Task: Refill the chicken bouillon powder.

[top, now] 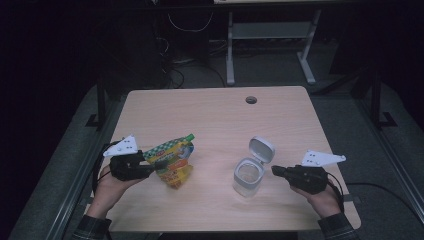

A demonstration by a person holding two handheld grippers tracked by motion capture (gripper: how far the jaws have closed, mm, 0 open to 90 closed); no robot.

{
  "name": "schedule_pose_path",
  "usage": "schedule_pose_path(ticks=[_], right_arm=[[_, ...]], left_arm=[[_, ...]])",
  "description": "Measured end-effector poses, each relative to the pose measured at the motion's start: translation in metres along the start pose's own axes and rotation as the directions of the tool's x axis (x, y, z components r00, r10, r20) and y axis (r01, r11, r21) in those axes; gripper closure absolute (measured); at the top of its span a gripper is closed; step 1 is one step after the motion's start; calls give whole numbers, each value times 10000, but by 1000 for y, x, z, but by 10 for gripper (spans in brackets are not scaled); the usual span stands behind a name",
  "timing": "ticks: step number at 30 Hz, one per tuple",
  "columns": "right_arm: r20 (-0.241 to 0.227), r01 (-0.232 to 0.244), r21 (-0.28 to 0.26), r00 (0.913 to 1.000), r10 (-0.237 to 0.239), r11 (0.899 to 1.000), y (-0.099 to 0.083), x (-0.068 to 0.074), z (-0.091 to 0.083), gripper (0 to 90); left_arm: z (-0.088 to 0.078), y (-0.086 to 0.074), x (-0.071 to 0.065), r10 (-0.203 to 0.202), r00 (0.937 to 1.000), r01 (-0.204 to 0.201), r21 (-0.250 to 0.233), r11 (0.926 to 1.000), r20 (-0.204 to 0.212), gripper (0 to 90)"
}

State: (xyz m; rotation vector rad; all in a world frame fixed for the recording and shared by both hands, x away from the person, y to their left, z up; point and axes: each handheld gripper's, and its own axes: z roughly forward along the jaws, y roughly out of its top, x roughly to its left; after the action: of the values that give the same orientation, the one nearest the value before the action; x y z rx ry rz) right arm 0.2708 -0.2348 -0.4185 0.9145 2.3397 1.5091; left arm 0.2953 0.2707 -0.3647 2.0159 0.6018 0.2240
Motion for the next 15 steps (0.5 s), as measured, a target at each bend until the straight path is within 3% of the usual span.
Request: schedule_pose_path(ticks=[5,11,15], right_arm=[[1,-23,4,10000,23,10000,0,0,0,897],[3,-3,-12,10000,3,10000,0,1,0,897],[-10,-6,-15,10000,6,10000,0,1,-1,897]], left_arm=[[-6,4,-1,21,10000,-21,-153,9999,-57,681],[-6,5,-1,243,9997,-244,-115,9996,-78,865],[-4,7,0,312,9995,-313,-108,9995,-35,888]])
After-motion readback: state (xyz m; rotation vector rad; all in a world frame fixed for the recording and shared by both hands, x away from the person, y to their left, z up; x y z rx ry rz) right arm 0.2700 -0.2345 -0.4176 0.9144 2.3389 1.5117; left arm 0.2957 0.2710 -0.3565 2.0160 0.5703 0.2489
